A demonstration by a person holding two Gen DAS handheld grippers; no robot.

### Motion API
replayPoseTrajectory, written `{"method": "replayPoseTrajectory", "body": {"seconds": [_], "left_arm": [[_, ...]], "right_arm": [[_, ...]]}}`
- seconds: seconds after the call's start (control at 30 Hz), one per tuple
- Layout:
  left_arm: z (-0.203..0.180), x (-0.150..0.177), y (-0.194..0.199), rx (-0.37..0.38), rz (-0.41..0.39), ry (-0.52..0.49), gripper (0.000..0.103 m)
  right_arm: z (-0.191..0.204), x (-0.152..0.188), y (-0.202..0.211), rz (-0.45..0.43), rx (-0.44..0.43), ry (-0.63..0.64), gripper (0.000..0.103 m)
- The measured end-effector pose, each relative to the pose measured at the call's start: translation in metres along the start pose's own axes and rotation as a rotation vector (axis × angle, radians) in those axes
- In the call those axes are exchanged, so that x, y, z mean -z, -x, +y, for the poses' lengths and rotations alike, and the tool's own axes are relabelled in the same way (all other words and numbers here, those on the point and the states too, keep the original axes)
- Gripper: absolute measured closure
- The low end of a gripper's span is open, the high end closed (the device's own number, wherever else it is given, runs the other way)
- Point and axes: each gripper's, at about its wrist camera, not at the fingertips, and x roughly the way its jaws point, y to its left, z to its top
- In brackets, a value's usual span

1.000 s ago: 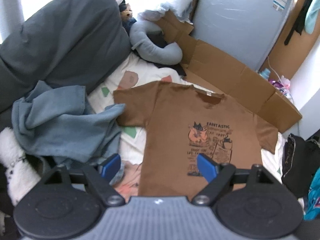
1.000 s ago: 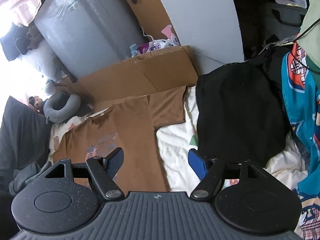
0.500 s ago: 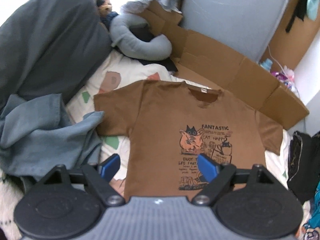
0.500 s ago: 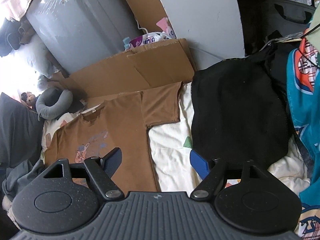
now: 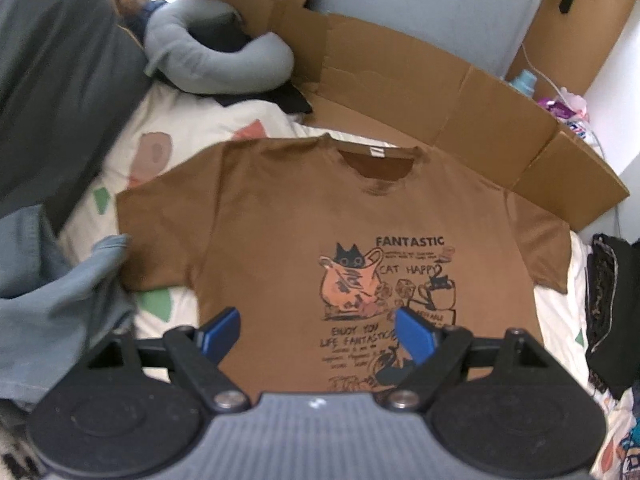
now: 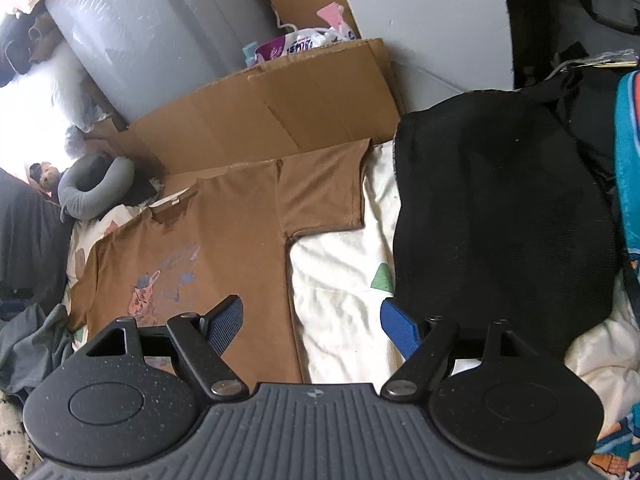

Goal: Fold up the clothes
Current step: 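Lift both grippers and move them over the shirt toward its sleeve, then lower the right gripper onto the brown shirt sleeve and close it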

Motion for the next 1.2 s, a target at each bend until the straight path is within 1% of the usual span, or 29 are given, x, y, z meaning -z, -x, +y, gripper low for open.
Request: {"method": "replayPoseTrajectory", "body": {"seconds": [0.2,0.33,0.5,0.57,0.63,0.83,0.93,1.07,1.2], "left_arm": [[-0.015,-0.006,-0.038,0.019,0.020,-0.043,0.017],[-0.023,-0.011,-0.062,0.035,0.023,-0.065,0.017],[-0.039,-0.021,-0.090,0.060,0.019,-0.095,0.017],[-0.047,-0.026,-0.100,0.073,0.016,-0.107,0.017],[-0.055,-0.029,-0.110,0.089,0.013,-0.121,0.017],[-0.085,-0.037,-0.134,0.141,0.013,-0.171,0.017],[-0.100,-0.039,-0.145,0.168,0.012,-0.197,0.017],[-0.119,-0.037,-0.157,0.199,-0.024,-0.239,0.017],[-0.133,-0.035,-0.172,0.236,-0.024,-0.251,0.017]], "right_arm": [[-0.002,-0.001,-0.024,0.023,0.009,0.018,0.022],[-0.005,0.000,-0.035,0.041,0.004,0.034,0.022],[-0.010,-0.002,-0.056,0.062,0.022,0.033,0.022],[-0.013,-0.007,-0.067,0.082,0.003,-0.021,0.022],[-0.013,-0.012,-0.074,0.089,-0.027,-0.044,0.023],[0.001,-0.026,-0.101,0.102,-0.032,0.000,0.023],[0.009,-0.030,-0.112,0.083,0.011,0.070,0.023],[0.010,-0.031,-0.131,0.099,0.024,0.093,0.023],[0.009,-0.029,-0.154,0.121,0.032,0.099,0.023]]}}
